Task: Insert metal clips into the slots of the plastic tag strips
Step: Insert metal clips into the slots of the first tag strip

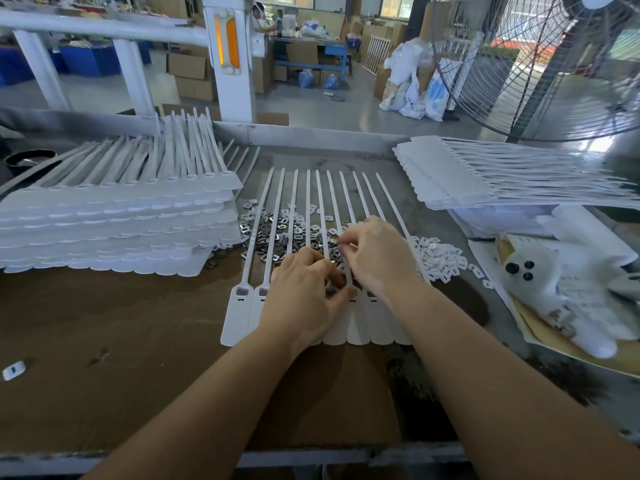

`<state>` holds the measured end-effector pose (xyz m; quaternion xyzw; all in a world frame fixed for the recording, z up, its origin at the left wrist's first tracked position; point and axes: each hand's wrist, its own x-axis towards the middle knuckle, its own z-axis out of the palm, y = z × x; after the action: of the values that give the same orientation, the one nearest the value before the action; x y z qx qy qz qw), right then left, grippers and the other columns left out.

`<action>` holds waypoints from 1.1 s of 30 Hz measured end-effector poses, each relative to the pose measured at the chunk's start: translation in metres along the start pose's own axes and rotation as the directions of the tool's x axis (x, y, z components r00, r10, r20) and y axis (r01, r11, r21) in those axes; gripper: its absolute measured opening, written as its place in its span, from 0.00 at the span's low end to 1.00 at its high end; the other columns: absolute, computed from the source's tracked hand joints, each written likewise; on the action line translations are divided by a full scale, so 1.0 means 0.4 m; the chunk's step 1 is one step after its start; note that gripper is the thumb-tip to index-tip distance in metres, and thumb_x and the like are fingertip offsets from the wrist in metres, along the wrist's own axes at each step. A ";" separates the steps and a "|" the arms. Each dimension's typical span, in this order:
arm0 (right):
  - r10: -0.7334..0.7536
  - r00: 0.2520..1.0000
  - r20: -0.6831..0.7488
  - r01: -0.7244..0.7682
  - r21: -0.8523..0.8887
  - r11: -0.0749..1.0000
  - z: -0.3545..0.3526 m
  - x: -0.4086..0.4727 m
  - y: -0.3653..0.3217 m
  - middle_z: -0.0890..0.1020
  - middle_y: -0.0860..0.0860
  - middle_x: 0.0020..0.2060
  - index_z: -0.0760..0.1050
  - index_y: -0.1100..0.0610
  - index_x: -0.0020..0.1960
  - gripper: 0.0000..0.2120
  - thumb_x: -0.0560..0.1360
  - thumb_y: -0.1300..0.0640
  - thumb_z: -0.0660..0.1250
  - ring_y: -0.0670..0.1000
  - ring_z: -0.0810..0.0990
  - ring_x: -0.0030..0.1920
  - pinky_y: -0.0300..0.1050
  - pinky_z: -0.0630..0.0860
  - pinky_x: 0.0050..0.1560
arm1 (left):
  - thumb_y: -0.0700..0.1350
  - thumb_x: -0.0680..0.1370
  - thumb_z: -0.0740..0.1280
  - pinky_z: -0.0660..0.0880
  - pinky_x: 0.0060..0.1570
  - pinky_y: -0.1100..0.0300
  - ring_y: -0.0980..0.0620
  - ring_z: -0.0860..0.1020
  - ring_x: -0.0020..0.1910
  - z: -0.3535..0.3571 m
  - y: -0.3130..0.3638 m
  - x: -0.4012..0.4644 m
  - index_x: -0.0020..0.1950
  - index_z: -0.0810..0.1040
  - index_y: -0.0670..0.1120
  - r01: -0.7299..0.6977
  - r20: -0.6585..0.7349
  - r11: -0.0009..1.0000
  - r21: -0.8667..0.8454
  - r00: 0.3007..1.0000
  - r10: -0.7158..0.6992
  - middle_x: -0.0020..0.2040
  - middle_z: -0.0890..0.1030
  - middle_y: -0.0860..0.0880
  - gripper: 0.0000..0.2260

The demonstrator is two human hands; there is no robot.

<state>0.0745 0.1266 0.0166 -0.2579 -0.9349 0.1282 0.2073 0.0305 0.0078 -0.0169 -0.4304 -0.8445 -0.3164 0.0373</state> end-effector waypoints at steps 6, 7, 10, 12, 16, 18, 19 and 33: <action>0.068 0.989 0.129 -0.057 -0.083 0.995 0.016 0.016 -0.022 0.79 0.53 0.50 0.80 0.55 0.50 0.09 0.72 0.62 0.65 0.53 0.76 0.53 0.46 0.78 0.50 | 0.56 0.75 0.66 0.53 0.48 0.68 0.55 0.65 0.55 -0.002 0.002 -0.001 0.52 0.80 0.51 -0.011 -0.012 1.000 0.000 1.000 0.011 0.51 0.69 0.56 0.11; 0.087 0.987 0.137 -0.078 -0.070 0.994 0.017 0.018 -0.024 0.80 0.53 0.49 0.80 0.56 0.49 0.09 0.72 0.63 0.65 0.54 0.77 0.52 0.47 0.78 0.49 | 0.56 0.75 0.66 0.53 0.49 0.68 0.55 0.65 0.56 -0.002 0.001 -0.001 0.52 0.80 0.51 -0.014 -0.016 1.000 -0.003 1.000 0.014 0.51 0.69 0.56 0.11; 0.097 0.984 0.150 -0.088 -0.067 0.994 0.020 0.021 -0.026 0.80 0.53 0.48 0.80 0.57 0.49 0.08 0.73 0.64 0.65 0.54 0.77 0.52 0.47 0.78 0.49 | 0.55 0.75 0.66 0.55 0.52 0.67 0.55 0.65 0.57 -0.001 0.000 -0.002 0.52 0.80 0.51 -0.020 -0.017 1.000 -0.004 1.000 0.020 0.53 0.71 0.55 0.11; 0.063 0.987 0.147 -0.051 -0.085 0.995 0.024 0.019 -0.023 0.79 0.54 0.49 0.79 0.58 0.50 0.08 0.74 0.64 0.64 0.54 0.76 0.52 0.47 0.77 0.50 | 0.55 0.75 0.66 0.56 0.54 0.65 0.55 0.65 0.57 0.000 0.000 -0.001 0.52 0.80 0.51 -0.021 -0.018 1.000 -0.001 1.000 0.021 0.54 0.71 0.55 0.11; -0.010 0.995 0.103 0.022 -0.115 0.993 0.033 0.008 -0.013 0.77 0.54 0.49 0.76 0.59 0.51 0.06 0.76 0.64 0.63 0.54 0.74 0.53 0.48 0.74 0.50 | 0.55 0.75 0.66 0.55 0.52 0.66 0.55 0.65 0.57 0.000 0.000 -0.002 0.53 0.80 0.51 -0.014 -0.020 1.000 0.005 1.000 0.014 0.53 0.71 0.55 0.11; -0.026 0.998 0.059 0.032 -0.088 0.996 0.031 0.004 -0.005 0.77 0.53 0.49 0.73 0.59 0.51 0.05 0.76 0.64 0.63 0.53 0.73 0.52 0.45 0.71 0.47 | 0.56 0.75 0.66 0.56 0.53 0.65 0.55 0.65 0.57 0.000 0.001 -0.002 0.52 0.80 0.51 -0.015 -0.021 1.000 0.009 1.000 0.016 0.51 0.70 0.56 0.11; -0.023 0.999 0.027 0.024 -0.062 0.998 0.027 0.002 0.000 0.77 0.53 0.48 0.72 0.58 0.50 0.04 0.76 0.64 0.63 0.53 0.73 0.50 0.44 0.69 0.44 | 0.56 0.75 0.66 0.57 0.54 0.65 0.55 0.65 0.57 0.000 0.001 -0.002 0.51 0.80 0.52 -0.015 -0.019 1.000 0.009 1.000 0.015 0.50 0.68 0.56 0.11; 0.225 0.974 0.020 -0.213 0.414 0.885 -0.063 -0.028 0.076 0.82 0.49 0.37 0.80 0.57 0.43 0.05 0.70 0.65 0.72 0.43 0.79 0.36 0.33 0.75 0.41 | 0.59 0.74 0.66 0.57 0.56 0.64 0.55 0.65 0.58 0.000 0.000 0.000 0.51 0.79 0.54 -0.007 0.018 1.000 0.001 1.000 0.007 0.50 0.66 0.57 0.12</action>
<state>0.1078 0.1492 0.0248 -0.3139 -0.8483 0.3418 0.2549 0.0304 0.0078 -0.0167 -0.4364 -0.8434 -0.3119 0.0309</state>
